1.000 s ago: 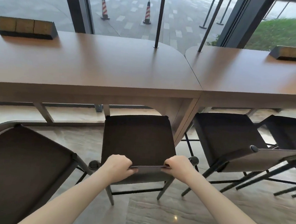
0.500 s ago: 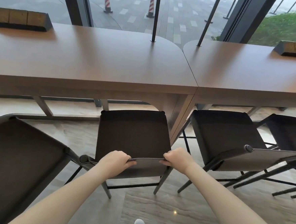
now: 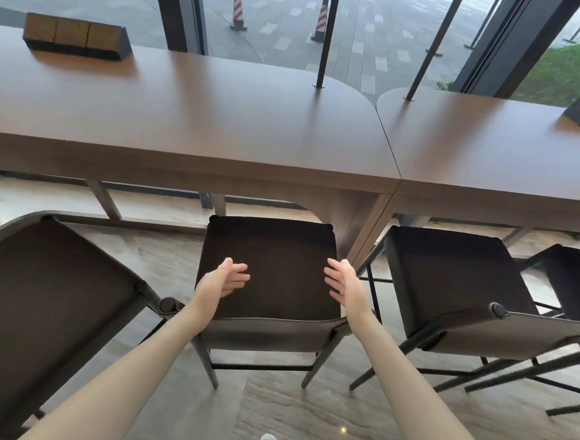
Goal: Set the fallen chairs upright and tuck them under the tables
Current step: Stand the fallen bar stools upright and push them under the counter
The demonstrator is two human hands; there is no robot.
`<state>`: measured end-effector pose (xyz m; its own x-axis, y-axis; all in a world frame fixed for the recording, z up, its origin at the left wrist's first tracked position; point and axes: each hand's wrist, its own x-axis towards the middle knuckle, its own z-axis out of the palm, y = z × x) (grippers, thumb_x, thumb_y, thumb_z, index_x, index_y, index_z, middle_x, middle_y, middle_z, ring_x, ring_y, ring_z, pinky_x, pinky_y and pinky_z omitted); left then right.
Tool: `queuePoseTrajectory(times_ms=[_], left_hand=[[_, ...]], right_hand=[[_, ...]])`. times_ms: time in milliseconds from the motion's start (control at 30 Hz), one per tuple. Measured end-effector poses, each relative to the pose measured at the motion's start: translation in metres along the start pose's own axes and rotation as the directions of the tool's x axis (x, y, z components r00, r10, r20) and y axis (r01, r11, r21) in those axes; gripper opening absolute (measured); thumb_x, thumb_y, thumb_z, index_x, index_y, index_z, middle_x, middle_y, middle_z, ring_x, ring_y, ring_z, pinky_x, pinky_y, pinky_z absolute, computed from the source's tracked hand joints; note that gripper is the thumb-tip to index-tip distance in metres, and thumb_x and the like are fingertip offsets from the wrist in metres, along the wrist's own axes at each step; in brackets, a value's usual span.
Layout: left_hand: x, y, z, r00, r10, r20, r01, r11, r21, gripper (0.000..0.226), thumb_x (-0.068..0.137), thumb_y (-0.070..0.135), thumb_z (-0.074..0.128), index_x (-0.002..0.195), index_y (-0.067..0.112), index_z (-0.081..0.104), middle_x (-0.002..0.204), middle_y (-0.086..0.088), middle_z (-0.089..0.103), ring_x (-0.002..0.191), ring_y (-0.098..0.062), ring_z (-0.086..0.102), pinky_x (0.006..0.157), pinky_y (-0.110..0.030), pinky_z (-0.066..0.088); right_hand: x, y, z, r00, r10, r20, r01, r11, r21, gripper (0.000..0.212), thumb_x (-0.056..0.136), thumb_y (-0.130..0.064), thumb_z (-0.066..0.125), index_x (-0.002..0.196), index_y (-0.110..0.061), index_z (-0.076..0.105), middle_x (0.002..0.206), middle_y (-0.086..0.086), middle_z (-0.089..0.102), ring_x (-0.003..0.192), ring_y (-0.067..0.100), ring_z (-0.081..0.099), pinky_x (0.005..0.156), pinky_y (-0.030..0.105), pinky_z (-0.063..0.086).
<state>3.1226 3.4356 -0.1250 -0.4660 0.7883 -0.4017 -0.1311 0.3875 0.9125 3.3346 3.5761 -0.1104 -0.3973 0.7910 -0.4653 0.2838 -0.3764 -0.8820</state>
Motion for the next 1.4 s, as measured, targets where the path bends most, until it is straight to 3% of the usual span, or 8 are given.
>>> queuePoseTrajectory(times_ms=[233, 600, 800, 967, 1167, 1400], left_hand=[[0.001, 0.001, -0.009, 0.994, -0.002, -0.11, -0.027, 0.966, -0.259, 0.048, 0.104, 0.04, 0.023, 0.134, 0.015, 0.05, 0.125, -0.009, 0.059, 0.114, -0.027, 0.058, 0.105, -0.039, 0.04], [-0.017, 0.016, -0.027, 0.969, 0.037, -0.246, -0.121, 0.935, -0.334, 0.042, 0.103, 0.039, 0.033, 0.136, 0.019, 0.05, 0.122, -0.009, 0.064, 0.109, -0.025, 0.063, 0.093, -0.038, 0.05], [-0.055, 0.026, -0.069, 0.909, 0.06, -0.412, -0.234, 0.893, -0.384, 0.038, 0.102, 0.037, 0.038, 0.131, 0.017, 0.054, 0.115, -0.01, 0.068, 0.106, -0.026, 0.066, 0.098, -0.043, 0.049], [-0.111, 0.008, -0.119, 0.797, 0.026, -0.603, -0.309, 0.875, -0.371, 0.032, 0.102, 0.037, 0.039, 0.124, 0.023, 0.057, 0.115, -0.009, 0.068, 0.107, -0.024, 0.065, 0.098, -0.044, 0.049], [-0.197, -0.022, -0.169, 0.57, -0.099, -0.816, -0.403, 0.831, -0.382, 0.027, 0.099, 0.037, 0.045, 0.115, 0.025, 0.062, 0.11, -0.009, 0.071, 0.103, -0.026, 0.067, 0.095, -0.043, 0.051], [-0.286, -0.058, -0.207, 0.348, -0.189, -0.918, -0.5, 0.791, -0.353, 0.031, 0.1, 0.035, 0.043, 0.119, 0.02, 0.062, 0.11, -0.011, 0.07, 0.102, -0.027, 0.066, 0.095, -0.043, 0.049]], right_hand=[[-0.002, 0.001, -0.01, 0.999, -0.014, -0.048, 0.027, 0.956, 0.294, 0.056, 0.101, -0.056, 0.018, 0.135, -0.028, 0.052, 0.142, -0.001, 0.052, 0.131, 0.026, 0.046, 0.111, 0.051, 0.033], [-0.001, -0.007, 0.014, 0.997, -0.054, -0.063, 0.069, 0.958, 0.277, 0.046, 0.103, -0.048, 0.027, 0.131, -0.025, 0.054, 0.134, 0.0, 0.057, 0.122, 0.026, 0.054, 0.108, 0.047, 0.039], [0.001, -0.03, 0.073, 0.987, -0.118, 0.108, 0.091, 0.969, 0.23, 0.038, 0.103, -0.043, 0.032, 0.121, -0.024, 0.06, 0.126, 0.0, 0.063, 0.113, 0.023, 0.061, 0.102, 0.044, 0.045], [-0.006, -0.045, 0.149, 0.927, -0.118, 0.356, 0.051, 0.98, 0.191, 0.038, 0.102, -0.039, 0.036, 0.12, -0.02, 0.063, 0.119, 0.002, 0.068, 0.109, 0.023, 0.064, 0.091, 0.039, 0.05], [-0.043, -0.042, 0.248, 0.8, -0.058, 0.597, 0.016, 0.997, 0.075, 0.037, 0.101, -0.035, 0.04, 0.116, -0.015, 0.066, 0.113, 0.005, 0.071, 0.105, 0.027, 0.066, 0.095, 0.046, 0.05], [-0.101, -0.023, 0.338, 0.643, 0.022, 0.765, 0.023, 0.999, -0.048, 0.034, 0.1, -0.035, 0.042, 0.112, -0.017, 0.068, 0.11, 0.004, 0.072, 0.104, 0.026, 0.067, 0.095, 0.045, 0.051]])
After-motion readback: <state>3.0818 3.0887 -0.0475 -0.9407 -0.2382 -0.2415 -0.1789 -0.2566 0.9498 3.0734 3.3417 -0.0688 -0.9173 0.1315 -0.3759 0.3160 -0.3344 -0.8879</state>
